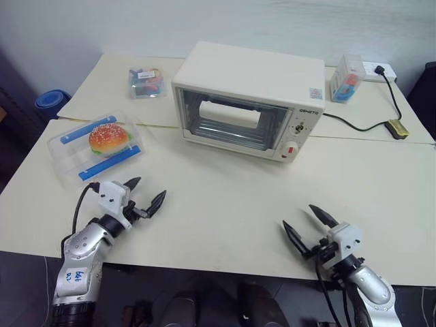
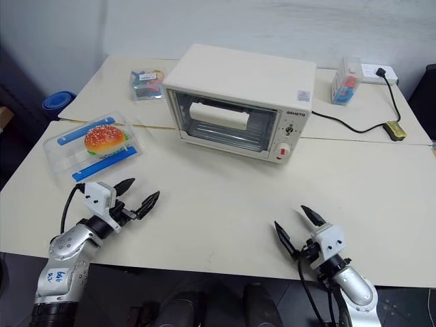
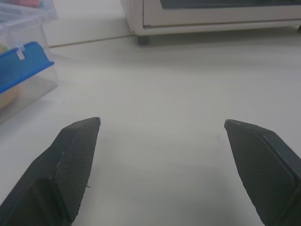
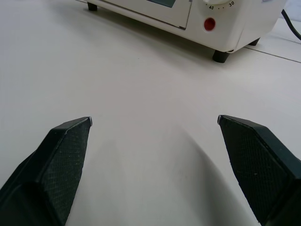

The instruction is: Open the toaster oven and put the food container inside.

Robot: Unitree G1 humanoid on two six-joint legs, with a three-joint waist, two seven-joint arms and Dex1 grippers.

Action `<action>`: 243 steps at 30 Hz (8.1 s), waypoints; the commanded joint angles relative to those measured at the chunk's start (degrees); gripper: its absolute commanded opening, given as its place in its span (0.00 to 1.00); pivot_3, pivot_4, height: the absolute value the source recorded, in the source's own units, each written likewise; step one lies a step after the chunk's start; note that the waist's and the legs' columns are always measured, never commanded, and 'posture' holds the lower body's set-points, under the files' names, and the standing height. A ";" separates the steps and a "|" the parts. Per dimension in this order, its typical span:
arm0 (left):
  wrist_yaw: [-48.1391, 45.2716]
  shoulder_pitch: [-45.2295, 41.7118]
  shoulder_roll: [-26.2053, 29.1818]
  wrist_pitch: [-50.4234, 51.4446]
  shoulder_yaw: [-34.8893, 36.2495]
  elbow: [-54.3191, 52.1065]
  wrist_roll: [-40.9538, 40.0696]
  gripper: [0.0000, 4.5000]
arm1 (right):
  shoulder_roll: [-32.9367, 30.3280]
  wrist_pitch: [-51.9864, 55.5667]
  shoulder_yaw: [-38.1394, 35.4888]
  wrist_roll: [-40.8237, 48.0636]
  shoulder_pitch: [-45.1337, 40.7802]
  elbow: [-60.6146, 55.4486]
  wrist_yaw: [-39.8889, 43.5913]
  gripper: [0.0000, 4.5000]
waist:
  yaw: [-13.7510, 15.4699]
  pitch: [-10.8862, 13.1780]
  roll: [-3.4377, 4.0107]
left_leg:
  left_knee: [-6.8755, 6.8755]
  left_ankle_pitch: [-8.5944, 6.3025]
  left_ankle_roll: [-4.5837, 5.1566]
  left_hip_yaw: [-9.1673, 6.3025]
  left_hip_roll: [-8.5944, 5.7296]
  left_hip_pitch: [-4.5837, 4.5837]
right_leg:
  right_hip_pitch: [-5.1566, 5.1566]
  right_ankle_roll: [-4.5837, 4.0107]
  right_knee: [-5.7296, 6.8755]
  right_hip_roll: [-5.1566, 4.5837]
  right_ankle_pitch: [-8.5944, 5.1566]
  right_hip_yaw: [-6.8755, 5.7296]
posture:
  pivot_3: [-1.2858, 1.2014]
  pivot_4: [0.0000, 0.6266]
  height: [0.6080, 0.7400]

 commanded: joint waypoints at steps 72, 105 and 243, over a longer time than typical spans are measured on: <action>-16.14 -32.40 6.42 10.60 -11.28 20.19 3.70 0.03 | -10.48 13.17 -0.29 7.96 -15.06 -9.09 10.65 1.00 | -1.48 0.11 0.05 | 0.15 0.21 -0.31 -0.10 0.13 0.13 | -0.19 -0.39 0.86 0.07 -0.09 -0.32 | 0.52 0.24 1.00; 5.06 -22.21 36.12 51.92 25.14 28.29 -18.53 0.99 | -5.72 13.26 8.36 15.38 -28.67 -9.67 26.39 1.00 | -0.43 -0.06 -0.25 | -0.10 0.09 -0.54 -0.64 0.23 -0.04 | -0.15 -0.76 0.38 0.01 -0.21 -0.87 | 0.52 0.24 1.00; -23.34 -16.57 13.86 18.39 13.49 -0.95 -25.58 0.99 | 4.15 11.27 2.33 13.82 -40.10 8.07 13.24 0.00 | -1.57 0.12 -0.18 | 0.07 0.56 -0.77 -0.48 0.28 -0.56 | -0.92 -0.94 1.15 0.05 -0.09 -1.05 | 0.52 0.24 1.00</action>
